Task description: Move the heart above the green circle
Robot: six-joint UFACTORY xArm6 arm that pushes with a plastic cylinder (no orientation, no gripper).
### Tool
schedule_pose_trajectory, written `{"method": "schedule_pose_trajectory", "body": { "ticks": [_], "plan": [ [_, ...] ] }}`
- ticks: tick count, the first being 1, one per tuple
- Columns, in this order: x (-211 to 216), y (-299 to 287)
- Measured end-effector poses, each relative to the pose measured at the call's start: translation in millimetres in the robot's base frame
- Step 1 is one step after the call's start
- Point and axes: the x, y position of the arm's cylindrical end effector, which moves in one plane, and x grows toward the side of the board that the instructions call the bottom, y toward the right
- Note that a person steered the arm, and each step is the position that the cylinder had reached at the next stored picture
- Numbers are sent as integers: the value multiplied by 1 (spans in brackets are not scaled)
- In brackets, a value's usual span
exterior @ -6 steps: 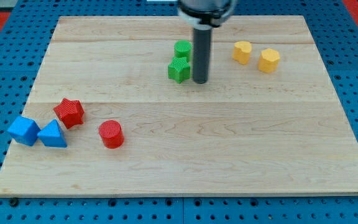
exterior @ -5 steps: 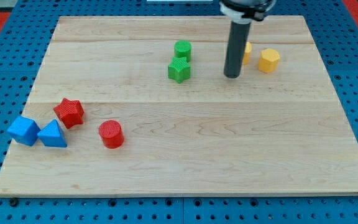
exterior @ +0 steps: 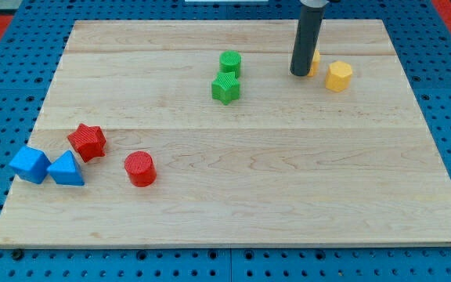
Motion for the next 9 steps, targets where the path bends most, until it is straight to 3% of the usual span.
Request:
{"method": "schedule_pose_trajectory", "body": {
  "ticks": [3,5,6,7,8,9],
  "plan": [
    [-28,32],
    [-37,104],
    [-69,80],
    [-57,-1],
    [-61,51],
    [-39,27]
  ]
}}
